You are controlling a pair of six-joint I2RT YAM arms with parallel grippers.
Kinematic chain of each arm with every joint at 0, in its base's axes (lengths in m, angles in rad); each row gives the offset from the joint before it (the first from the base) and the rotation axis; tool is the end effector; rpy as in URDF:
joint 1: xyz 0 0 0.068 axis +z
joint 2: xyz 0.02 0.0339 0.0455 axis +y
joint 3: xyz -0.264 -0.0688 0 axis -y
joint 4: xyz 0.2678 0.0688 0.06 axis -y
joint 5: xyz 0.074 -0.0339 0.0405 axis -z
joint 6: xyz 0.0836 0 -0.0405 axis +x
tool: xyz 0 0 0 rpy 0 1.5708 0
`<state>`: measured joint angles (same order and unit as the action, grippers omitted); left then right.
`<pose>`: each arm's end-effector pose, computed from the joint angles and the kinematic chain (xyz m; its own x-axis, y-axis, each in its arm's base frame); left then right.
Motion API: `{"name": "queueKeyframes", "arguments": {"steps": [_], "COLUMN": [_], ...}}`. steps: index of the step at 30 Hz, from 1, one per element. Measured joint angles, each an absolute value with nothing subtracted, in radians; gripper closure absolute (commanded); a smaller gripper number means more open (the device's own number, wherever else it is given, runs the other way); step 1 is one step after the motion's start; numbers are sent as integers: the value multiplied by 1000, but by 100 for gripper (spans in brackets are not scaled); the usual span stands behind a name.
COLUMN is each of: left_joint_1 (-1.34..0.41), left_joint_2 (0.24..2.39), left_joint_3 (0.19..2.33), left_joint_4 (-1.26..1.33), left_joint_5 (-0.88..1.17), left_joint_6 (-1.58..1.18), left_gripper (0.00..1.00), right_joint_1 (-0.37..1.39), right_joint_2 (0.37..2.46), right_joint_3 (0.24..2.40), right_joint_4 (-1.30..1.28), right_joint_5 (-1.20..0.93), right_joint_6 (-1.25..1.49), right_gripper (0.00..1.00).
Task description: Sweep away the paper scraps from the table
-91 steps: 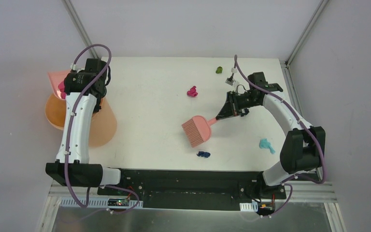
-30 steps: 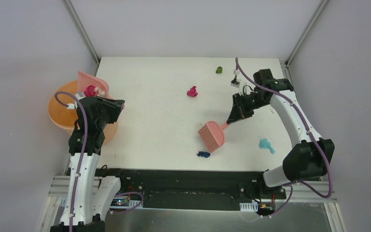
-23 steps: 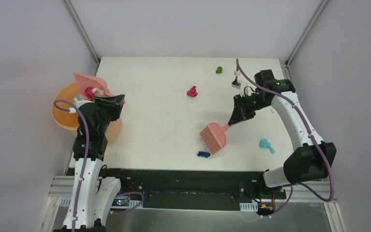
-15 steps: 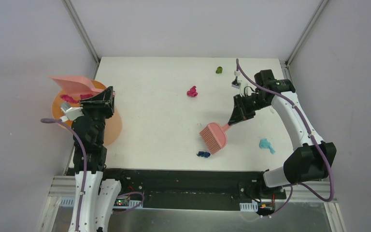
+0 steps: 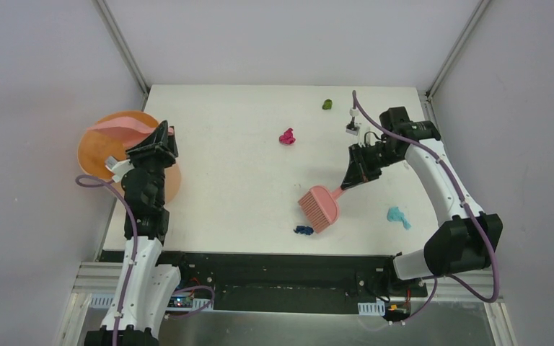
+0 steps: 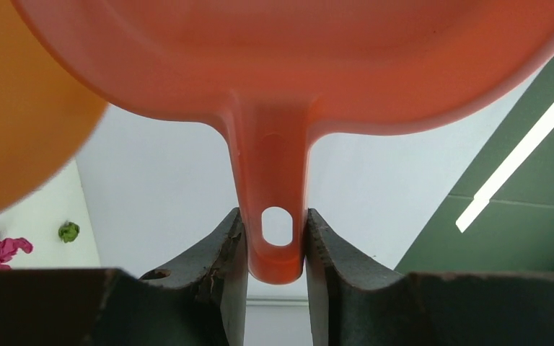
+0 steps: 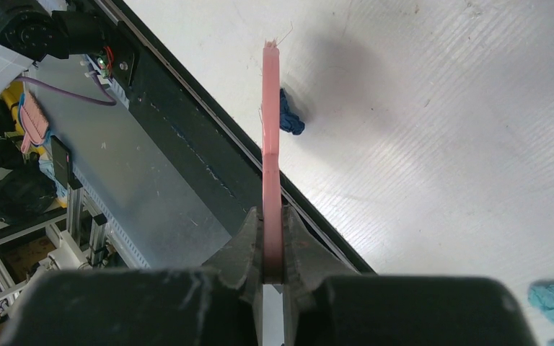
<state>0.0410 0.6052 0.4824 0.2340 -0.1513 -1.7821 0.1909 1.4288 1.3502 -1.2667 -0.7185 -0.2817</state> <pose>0.2310 0.0221 0.3078 0.1627 -0.9607 0.2248 0.1483 -0.2014 -0.9682 0.2693 0.1081 0.2802 -0.8394 -0.3754 -0.3931 -0.5420 0.6317 0.5541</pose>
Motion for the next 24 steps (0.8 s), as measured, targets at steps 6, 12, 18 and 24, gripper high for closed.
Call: {"name": "queueKeyframes", "arguments": {"steps": [6,12,18,24], "left_joint_1": [41,41,40,-30], "left_joint_2": [619,693,902,1017], "left_joint_3": [723,1094,1193,1117], "left_joint_4": [93,-103,-299,-573], "left_joint_5": [-101,-9,194,289], "left_joint_6": [-1523,-1135,-777,-509], "left_gripper": [100,100,100,100], "right_joint_1": [191,189,171,142], "right_joint_2": [1403,1387,1388,1388], "right_joint_3": [1326,1318,1318,1318], "right_joint_4": [-1258,-1247,-1229,-1224], "right_joint_5": [-718,-719,-730,-749], "right_joint_6": [-279,-277,-267,-267], "right_gripper": [100,100,100,100]}}
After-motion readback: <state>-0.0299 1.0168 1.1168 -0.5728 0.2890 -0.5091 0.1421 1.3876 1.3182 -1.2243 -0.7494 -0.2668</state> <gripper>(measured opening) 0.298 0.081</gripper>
